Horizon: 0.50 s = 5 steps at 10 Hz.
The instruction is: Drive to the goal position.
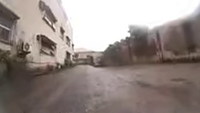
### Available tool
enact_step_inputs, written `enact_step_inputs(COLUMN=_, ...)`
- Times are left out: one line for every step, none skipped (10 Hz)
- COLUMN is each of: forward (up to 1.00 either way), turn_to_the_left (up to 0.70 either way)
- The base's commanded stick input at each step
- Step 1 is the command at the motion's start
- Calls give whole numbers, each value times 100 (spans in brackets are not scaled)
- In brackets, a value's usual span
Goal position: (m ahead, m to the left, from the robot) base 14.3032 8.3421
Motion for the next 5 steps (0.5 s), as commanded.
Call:
enact_step_inputs(forward=50, turn_to_the_left=8)
enact_step_inputs(forward=50, turn_to_the_left=8)
enact_step_inputs(forward=50, turn_to_the_left=8)
enact_step_inputs(forward=50, turn_to_the_left=8)
enact_step_inputs(forward=50, turn_to_the_left=8)
